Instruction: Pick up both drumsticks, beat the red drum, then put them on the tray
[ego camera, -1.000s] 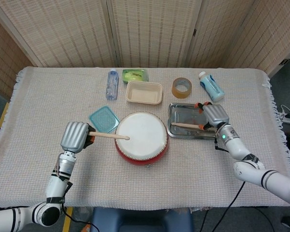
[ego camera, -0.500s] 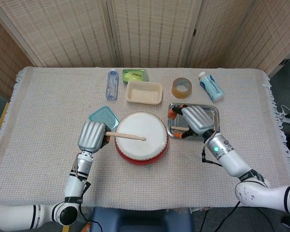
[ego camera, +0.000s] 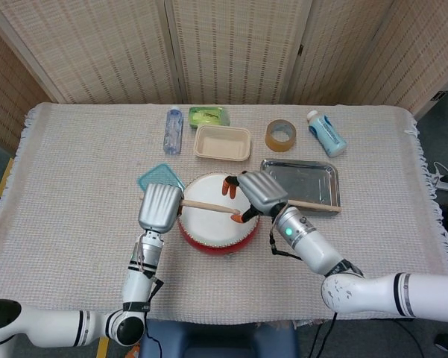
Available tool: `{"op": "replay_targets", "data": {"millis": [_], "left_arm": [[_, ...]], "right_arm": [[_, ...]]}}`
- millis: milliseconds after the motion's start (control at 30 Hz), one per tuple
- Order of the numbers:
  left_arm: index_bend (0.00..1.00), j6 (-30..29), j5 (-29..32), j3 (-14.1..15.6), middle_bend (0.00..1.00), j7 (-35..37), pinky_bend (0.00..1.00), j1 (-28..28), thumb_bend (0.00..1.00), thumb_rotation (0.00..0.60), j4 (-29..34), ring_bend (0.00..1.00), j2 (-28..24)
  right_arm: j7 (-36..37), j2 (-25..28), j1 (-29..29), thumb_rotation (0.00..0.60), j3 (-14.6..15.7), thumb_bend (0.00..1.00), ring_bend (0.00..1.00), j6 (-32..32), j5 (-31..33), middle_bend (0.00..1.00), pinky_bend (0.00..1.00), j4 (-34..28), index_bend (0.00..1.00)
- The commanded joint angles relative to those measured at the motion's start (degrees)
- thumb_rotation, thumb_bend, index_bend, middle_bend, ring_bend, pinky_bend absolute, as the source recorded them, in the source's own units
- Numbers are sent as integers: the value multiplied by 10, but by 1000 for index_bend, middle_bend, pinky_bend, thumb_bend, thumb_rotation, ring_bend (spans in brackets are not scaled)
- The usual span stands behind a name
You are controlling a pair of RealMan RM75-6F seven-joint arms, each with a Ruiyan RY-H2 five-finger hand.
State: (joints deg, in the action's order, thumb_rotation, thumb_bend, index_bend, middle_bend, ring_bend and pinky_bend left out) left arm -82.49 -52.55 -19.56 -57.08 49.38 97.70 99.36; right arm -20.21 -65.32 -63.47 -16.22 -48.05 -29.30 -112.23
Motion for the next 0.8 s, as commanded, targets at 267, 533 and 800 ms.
{"op": "replay_targets", "data": {"millis": [267, 533, 800], "left_arm": [[1000, -14, 2, -10, 1000, -18, 1000, 13, 664, 600, 7, 1000, 13], [1000, -18, -2, -3, 1000, -29, 1000, 20, 663, 600, -1, 1000, 22], [1000, -19, -7, 2, 1000, -32, 1000, 21, 664, 600, -8, 1000, 27]], "right_arm": [[-45, -71, -68, 600, 10, 105, 301, -38, 77, 469, 451, 32, 448], [-54, -111, -86, 600, 0, 96, 443, -80, 90, 630, 491, 60, 586], [-59, -130, -90, 600, -7, 93, 526, -92, 93, 703, 520, 74, 698]]}}
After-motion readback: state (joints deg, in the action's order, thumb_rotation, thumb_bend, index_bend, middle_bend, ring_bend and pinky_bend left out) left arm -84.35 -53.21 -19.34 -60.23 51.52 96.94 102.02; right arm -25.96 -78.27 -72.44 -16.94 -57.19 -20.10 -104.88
